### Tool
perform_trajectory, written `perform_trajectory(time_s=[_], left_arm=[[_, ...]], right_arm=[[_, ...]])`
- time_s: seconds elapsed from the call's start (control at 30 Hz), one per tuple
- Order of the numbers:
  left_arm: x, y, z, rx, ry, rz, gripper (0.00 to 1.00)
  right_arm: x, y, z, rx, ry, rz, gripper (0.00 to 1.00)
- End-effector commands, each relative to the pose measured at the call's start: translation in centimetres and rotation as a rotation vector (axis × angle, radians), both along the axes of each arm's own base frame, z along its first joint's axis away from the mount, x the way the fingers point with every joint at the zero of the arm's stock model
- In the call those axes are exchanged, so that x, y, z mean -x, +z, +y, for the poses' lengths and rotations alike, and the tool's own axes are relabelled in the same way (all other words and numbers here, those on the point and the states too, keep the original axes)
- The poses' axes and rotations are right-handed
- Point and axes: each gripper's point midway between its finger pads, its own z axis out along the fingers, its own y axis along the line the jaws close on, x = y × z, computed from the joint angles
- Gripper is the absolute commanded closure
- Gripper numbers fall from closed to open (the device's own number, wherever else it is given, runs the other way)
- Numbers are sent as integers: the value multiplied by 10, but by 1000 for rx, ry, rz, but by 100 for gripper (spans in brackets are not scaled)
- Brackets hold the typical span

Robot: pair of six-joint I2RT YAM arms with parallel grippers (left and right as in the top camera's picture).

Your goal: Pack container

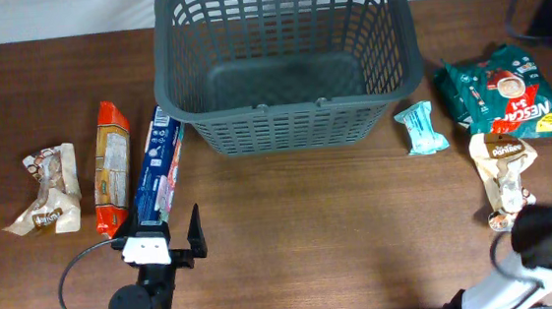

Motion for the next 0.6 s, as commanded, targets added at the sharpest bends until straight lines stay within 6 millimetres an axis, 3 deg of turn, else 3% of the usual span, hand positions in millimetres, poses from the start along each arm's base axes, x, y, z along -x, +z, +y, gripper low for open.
perform_trajectory(time_s=[0.0, 0.03, 0.07, 0.2, 0.47, 0.57], left_arm=[[0, -1, -1, 3, -7, -3, 1], [0, -1, -1, 3, -7, -3, 1], [0, -1, -1, 3, -7, -4, 1], [0, -1, -1, 3, -7, -3, 1], [0, -1, -1, 3, -7, -4, 1], [0, -1, -1, 3, -7, -4, 1]], right_arm=[[-22, -79, 14, -23, 135, 178, 0], [-27, -94, 17, -25, 159, 205, 1], [-35, -125, 23, -32, 200, 260, 1], [-44, -185, 31, -73, 227, 358, 1], [-43, -278, 38, -140, 243, 534, 1], [-43, -297, 38, -147, 241, 559, 1]])
